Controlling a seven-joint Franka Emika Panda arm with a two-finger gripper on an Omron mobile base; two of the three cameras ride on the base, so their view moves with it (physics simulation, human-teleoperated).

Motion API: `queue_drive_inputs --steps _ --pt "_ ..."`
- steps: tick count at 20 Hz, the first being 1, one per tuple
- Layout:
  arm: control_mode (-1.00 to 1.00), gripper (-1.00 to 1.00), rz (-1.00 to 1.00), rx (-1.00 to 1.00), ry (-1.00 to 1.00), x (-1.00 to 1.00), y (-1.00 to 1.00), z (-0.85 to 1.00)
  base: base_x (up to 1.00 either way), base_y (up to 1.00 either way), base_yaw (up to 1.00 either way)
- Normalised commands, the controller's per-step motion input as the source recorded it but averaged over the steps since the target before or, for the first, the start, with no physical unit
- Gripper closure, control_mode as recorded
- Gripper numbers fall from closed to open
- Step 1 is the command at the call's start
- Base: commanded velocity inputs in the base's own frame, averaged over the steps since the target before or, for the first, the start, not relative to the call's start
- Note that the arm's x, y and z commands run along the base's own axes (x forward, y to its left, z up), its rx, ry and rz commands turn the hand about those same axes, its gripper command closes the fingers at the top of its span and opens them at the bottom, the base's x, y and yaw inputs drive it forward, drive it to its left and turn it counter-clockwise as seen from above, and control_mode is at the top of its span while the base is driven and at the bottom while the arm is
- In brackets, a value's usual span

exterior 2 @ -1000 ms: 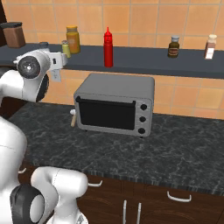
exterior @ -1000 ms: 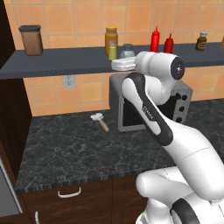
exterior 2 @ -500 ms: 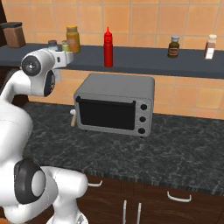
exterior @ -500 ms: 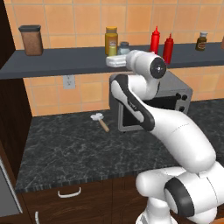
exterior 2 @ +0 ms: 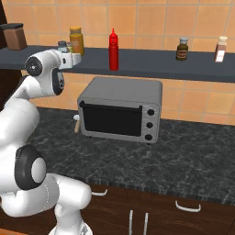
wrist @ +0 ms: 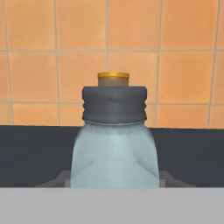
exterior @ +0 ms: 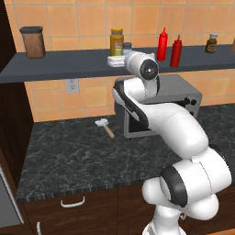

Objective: Put the shaker and condiment bottle from the counter next to their counterparts in the cabinet.

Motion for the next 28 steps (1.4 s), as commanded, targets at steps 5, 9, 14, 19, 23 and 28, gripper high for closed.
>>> queue_drive_inputs --steps 5,9,14,19,23,28 --pt "-1.0 1.0 -0.1 0.0 0.01 0.26 0.19 -0.04 0.0 0.0 0.0" --pt "-1.0 1.0 -0.08 0.0 0.0 0.2 0.12 -0.05 0.0 0.0 0.0" --pt "-1.0 1.0 -0.07 0.01 0.0 0.2 0.0 0.0 0.0 0.0 0.0" --pt "-1.0 1.0 -0.03 0.04 0.04 0.07 0.0 -0.01 0.0 0.0 0.0" --pt "-1.0 1.0 -0.01 0.03 0.02 0.13 0.0 0.0 0.0 0.0 0.0" --pt "-1.0 1.0 0.0 0.03 0.0 0.17 0.0 0.0 0.0 0.0 0.0"
